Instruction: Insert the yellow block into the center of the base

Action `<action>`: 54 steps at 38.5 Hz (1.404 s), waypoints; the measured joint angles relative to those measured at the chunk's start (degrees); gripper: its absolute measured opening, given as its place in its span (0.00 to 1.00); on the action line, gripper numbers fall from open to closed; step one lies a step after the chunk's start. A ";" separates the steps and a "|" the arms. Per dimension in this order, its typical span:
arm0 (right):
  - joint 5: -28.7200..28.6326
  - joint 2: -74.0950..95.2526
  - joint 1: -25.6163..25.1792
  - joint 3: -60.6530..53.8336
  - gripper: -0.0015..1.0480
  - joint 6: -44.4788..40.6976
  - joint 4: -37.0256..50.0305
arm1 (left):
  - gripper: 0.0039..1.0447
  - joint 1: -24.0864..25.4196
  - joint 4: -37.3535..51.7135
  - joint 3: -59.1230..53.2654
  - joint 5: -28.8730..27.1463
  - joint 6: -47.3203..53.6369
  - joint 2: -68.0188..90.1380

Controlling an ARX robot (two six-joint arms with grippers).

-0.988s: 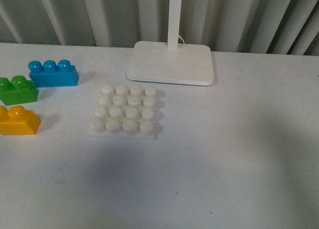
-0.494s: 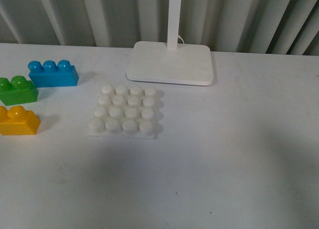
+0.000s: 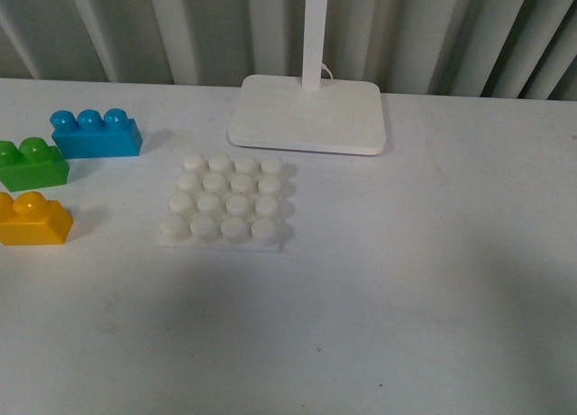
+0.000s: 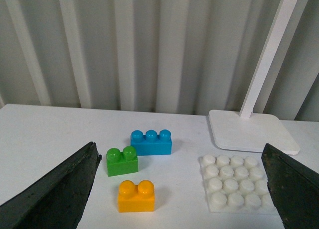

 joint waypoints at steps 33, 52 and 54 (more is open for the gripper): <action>-0.11 -16.50 0.00 0.02 0.34 -0.11 -16.79 | 0.94 -2.40 -7.02 2.64 -7.39 -4.13 4.24; -0.13 -16.50 0.00 0.02 0.91 -0.09 -16.79 | 0.94 -1.11 53.29 3.61 -4.92 -8.28 75.36; -0.11 -16.50 0.00 0.02 0.91 -0.09 -16.81 | 0.94 -1.53 58.82 5.35 -4.96 -7.41 83.60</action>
